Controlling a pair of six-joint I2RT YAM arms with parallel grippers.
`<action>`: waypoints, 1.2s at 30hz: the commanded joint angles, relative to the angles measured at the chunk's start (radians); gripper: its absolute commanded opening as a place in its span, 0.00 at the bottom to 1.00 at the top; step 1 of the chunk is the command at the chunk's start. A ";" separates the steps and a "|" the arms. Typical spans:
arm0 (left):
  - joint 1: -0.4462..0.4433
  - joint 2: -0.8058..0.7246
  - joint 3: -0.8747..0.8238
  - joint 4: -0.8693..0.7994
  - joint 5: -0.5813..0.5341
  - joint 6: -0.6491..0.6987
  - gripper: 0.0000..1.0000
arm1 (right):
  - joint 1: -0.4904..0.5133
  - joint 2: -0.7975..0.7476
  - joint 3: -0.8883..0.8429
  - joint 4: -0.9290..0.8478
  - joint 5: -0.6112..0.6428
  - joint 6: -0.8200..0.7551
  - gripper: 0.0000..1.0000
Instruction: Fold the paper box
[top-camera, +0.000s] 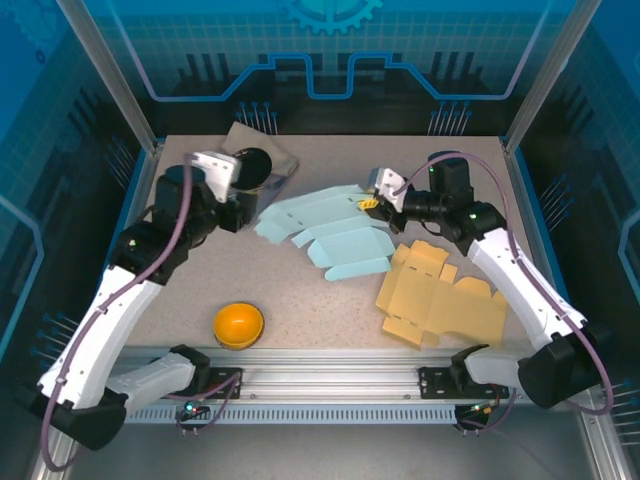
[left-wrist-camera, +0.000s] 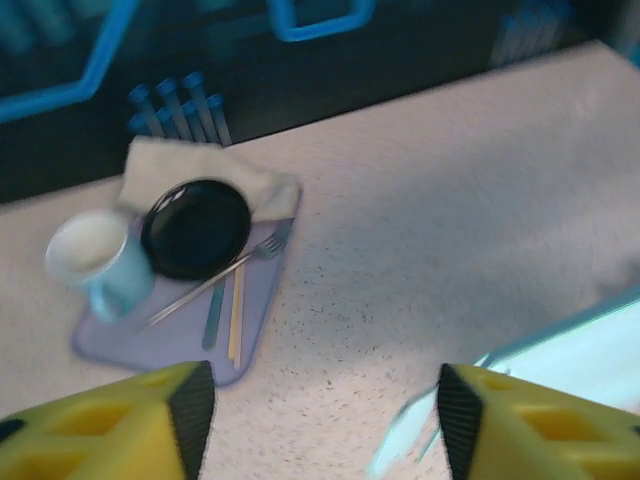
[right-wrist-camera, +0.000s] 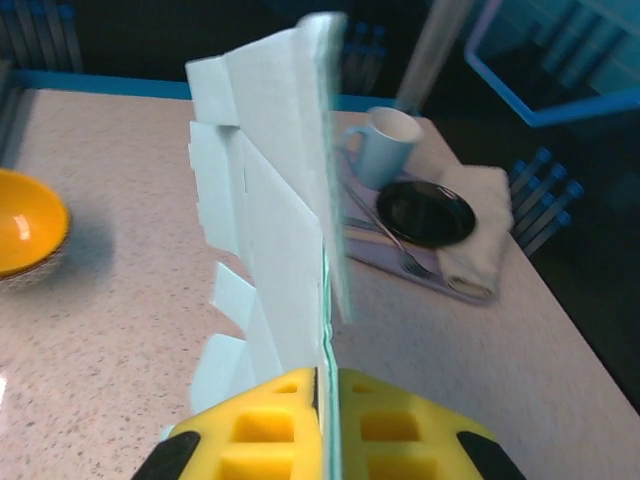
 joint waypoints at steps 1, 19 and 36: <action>0.123 0.017 -0.033 -0.005 0.069 -0.315 0.66 | -0.080 -0.051 -0.053 0.164 0.007 0.261 0.00; 0.191 0.263 -0.092 0.265 0.420 -0.202 0.57 | -0.243 0.039 -0.056 0.155 -0.423 0.267 0.00; 0.023 0.041 -0.281 0.403 0.417 -0.049 0.64 | -0.240 0.077 0.019 -0.018 -0.461 0.095 0.00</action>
